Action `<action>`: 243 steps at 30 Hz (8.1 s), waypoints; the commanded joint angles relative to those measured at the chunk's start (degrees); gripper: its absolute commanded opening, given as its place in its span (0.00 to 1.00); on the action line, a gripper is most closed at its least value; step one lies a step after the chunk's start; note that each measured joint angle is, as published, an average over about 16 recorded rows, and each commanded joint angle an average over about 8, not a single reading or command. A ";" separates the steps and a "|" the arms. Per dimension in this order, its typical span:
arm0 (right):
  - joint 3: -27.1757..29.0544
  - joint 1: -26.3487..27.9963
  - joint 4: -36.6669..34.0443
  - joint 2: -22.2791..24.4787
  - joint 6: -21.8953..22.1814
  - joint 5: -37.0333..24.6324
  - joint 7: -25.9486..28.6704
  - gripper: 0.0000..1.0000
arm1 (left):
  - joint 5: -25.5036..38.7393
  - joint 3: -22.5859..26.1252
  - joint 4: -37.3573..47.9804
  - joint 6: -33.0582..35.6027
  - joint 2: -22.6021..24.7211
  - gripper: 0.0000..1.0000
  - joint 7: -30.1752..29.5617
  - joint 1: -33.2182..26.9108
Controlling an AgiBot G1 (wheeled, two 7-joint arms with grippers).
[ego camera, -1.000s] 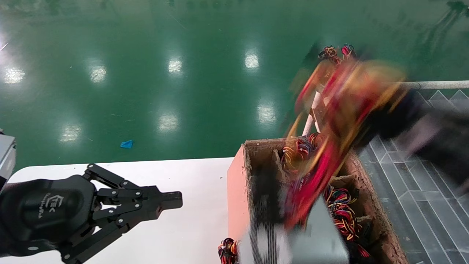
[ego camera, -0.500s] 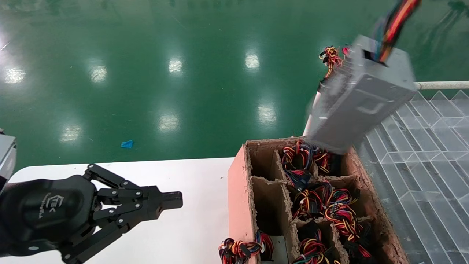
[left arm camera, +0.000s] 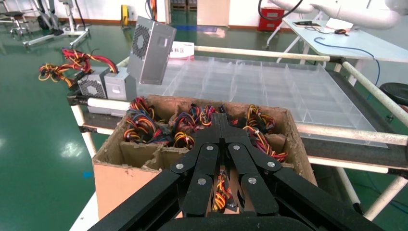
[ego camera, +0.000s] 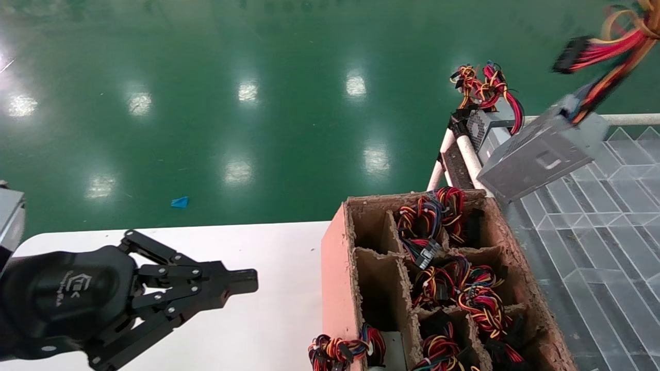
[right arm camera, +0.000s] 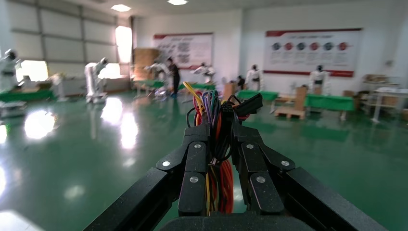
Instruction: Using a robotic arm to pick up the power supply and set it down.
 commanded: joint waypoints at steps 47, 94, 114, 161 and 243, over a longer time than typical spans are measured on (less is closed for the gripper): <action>-16.72 22.42 -24.14 -11.61 5.52 -10.22 1.77 0.00 | -0.01 0.02 0.00 -0.01 -0.01 0.00 0.01 -0.01; -31.62 47.49 -56.15 -21.50 -15.44 -26.76 -0.07 1.00 | -0.03 0.04 0.00 -0.01 -0.01 0.00 0.02 -0.01; -31.72 52.02 -60.37 -21.61 -20.38 -27.30 -5.07 1.00 | -0.03 0.05 0.00 -0.02 -0.02 0.00 0.02 -0.01; -26.24 35.91 -18.12 -14.20 -29.78 -29.58 12.22 1.00 | -0.04 0.07 0.00 -0.02 -0.02 1.00 0.03 -0.02; -23.72 27.75 3.23 -10.61 -33.37 -30.98 21.83 1.00 | -0.07 0.07 0.01 -0.05 -0.03 1.00 0.04 0.00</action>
